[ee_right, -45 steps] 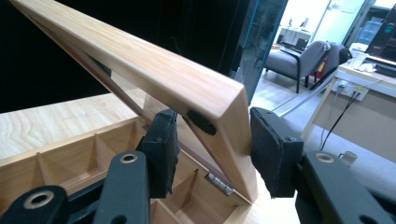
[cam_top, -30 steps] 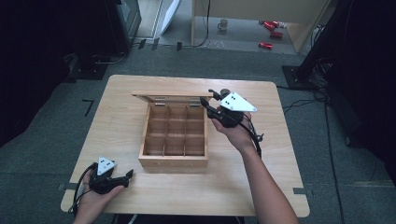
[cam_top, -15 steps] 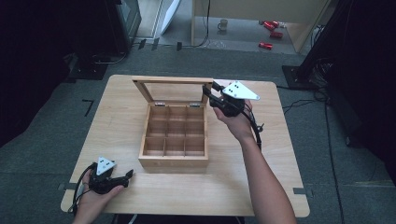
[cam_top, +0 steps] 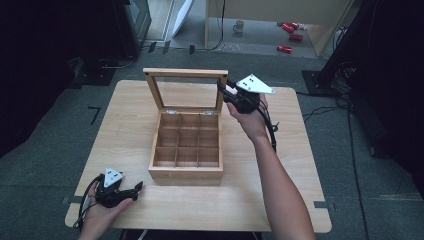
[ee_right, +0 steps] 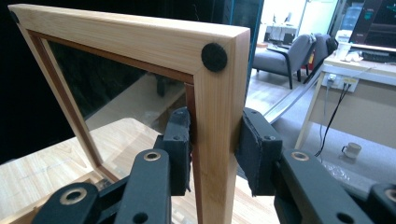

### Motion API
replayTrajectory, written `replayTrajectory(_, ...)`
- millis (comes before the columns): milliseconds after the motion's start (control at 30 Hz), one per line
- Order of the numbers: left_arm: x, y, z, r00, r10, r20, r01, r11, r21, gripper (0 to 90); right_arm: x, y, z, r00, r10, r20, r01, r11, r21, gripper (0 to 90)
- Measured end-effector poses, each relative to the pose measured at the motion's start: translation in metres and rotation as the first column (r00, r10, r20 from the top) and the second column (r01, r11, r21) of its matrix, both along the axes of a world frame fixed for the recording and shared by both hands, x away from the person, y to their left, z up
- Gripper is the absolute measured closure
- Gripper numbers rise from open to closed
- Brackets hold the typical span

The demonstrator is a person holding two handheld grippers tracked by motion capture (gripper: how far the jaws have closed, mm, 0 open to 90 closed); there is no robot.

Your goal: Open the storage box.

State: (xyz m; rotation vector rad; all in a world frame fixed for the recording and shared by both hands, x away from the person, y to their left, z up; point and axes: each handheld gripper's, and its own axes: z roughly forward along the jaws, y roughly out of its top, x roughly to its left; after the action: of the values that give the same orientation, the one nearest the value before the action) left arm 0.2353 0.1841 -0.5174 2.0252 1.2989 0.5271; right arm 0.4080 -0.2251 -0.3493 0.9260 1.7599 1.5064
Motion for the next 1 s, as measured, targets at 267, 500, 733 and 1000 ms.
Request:
replayTrajectory(267,0.000,0.001,0.000,1.0000,0.000,0.000,0.000,1.0000,-0.002,16.7,0.022,0.001,0.006,0.9984,-0.021,-0.053,0.022,0.9995,0.023,67.7)
replayTrajectory(500,0.000,0.000,0.000,1.0000,0.003,0.000,-0.003,1.0000,-0.004,16.6,0.042,0.001,0.010,0.9927,-0.039,-0.114,0.045,0.9978,0.049,67.7)
replayTrajectory(733,0.000,0.000,0.000,1.0000,0.001,0.000,-0.001,1.0000,-0.002,16.6,0.066,0.004,0.008,0.9818,-0.082,-0.171,0.099,0.9905,0.095,67.5)
replayTrajectory(1000,0.001,0.001,0.000,1.0000,0.001,0.000,-0.001,1.0000,-0.005,16.6,0.082,0.008,0.002,0.9723,-0.121,-0.200,0.150,0.9793,0.136,67.4)
